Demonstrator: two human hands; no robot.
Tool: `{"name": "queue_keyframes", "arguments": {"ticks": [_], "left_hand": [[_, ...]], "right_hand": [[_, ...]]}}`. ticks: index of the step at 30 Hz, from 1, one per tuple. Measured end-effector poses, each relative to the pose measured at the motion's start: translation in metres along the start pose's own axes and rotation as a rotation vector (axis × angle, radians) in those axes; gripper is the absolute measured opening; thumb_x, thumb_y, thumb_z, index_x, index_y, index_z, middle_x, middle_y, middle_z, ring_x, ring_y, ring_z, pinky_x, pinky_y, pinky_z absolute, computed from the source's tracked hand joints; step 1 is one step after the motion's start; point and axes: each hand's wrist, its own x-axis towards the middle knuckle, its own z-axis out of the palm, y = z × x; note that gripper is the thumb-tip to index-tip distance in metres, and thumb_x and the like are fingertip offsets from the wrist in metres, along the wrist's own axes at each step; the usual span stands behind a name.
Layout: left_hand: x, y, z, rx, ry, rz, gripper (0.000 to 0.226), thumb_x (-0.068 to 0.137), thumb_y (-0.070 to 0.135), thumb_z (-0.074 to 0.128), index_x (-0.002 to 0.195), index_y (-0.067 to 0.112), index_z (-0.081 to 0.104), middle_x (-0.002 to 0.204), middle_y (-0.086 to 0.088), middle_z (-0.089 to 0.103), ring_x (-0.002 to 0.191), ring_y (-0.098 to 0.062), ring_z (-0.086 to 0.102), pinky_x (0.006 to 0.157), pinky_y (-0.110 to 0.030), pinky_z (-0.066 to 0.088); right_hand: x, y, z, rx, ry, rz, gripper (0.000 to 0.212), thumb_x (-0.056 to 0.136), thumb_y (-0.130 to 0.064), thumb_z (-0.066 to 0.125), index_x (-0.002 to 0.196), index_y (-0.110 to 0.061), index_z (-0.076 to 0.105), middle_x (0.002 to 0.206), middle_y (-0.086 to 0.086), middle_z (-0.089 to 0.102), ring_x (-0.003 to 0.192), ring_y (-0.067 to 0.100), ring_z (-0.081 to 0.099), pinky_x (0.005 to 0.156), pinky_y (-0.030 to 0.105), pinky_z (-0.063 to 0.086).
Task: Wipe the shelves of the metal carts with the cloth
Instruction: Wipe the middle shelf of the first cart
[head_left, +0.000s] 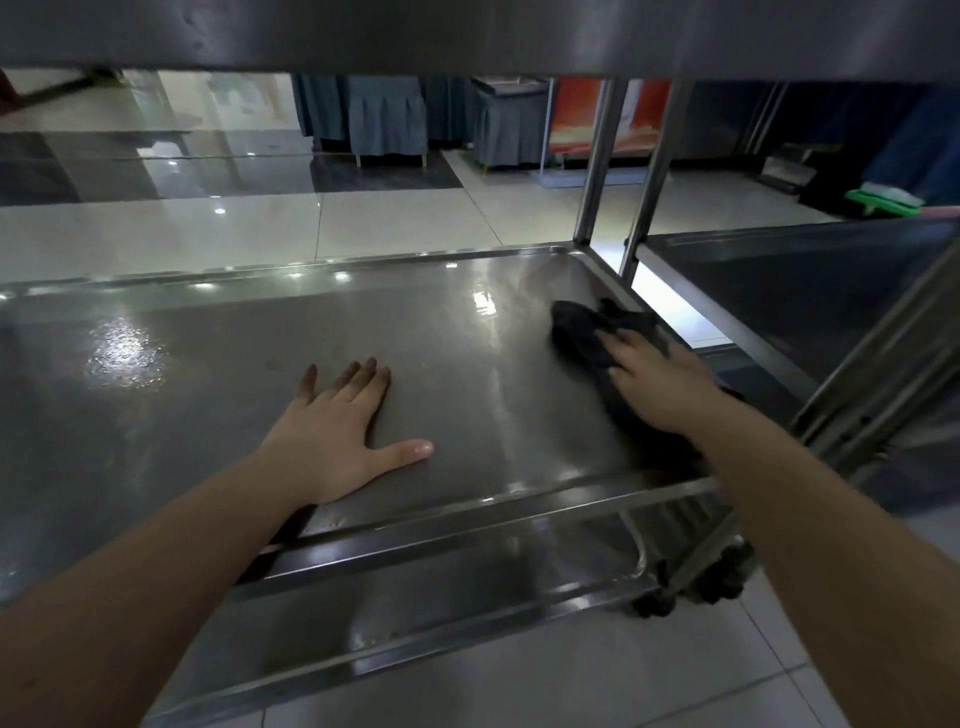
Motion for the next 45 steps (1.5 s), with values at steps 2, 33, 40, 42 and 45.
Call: {"name": "queue_keyframes", "arguments": {"ticks": [2,33,40,42,45], "left_hand": [[0.000,0.003,-0.001,0.032,0.010,0.002,0.129,0.050,0.098,-0.008,0.154,0.021,0.000,0.162,0.001,-0.005,0.148,-0.011,-0.006,0.118,-0.046,-0.012],[-0.129,-0.107,-0.068,-0.156,0.165,-0.566,0.043,0.103,0.033,0.029,0.139,0.014,0.044,0.146,-0.007,0.042,0.142,-0.026,0.024,0.116,-0.048,0.010],[-0.192,-0.221,-0.071,-0.094,0.287,-0.615,0.047,0.103,0.034,0.030,0.142,0.012,0.042,0.150,-0.012,0.038,0.145,-0.029,0.021,0.117,-0.045,0.008],[-0.204,-0.258,-0.062,-0.090,0.274,-0.625,0.046,0.103,0.032,0.030,0.142,0.011,0.042,0.148,-0.013,0.040,0.142,-0.031,0.024,0.116,-0.046,0.011],[-0.213,-0.302,-0.048,-0.061,0.187,-0.601,0.052,0.100,0.038,0.021,0.140,0.012,0.041,0.142,-0.015,0.045,0.139,-0.035,0.028,0.114,-0.056,0.017]], "right_hand": [[-0.006,0.042,-0.008,0.011,-0.022,0.144,0.049,0.099,-0.045,0.026,0.146,-0.052,0.013,0.159,-0.016,0.014,0.141,0.036,0.019,0.115,0.049,0.019],[-0.079,-0.219,-0.025,0.389,0.081,-0.197,0.039,0.097,-0.022,0.048,0.136,-0.024,0.050,0.133,0.012,0.049,0.116,0.036,0.045,0.097,0.047,0.042],[-0.075,-0.198,-0.030,0.198,0.233,-0.214,0.037,0.093,-0.019,0.055,0.129,-0.018,0.058,0.117,0.015,0.060,0.101,0.041,0.054,0.094,0.046,0.038],[-0.089,-0.207,-0.015,0.175,0.213,-0.177,0.037,0.093,-0.020,0.054,0.130,-0.020,0.058,0.122,0.012,0.059,0.106,0.040,0.052,0.094,0.045,0.035],[-0.107,-0.234,0.005,0.143,0.177,-0.093,0.039,0.096,-0.024,0.050,0.135,-0.027,0.054,0.136,0.006,0.053,0.112,0.041,0.044,0.093,0.046,0.037]]}}
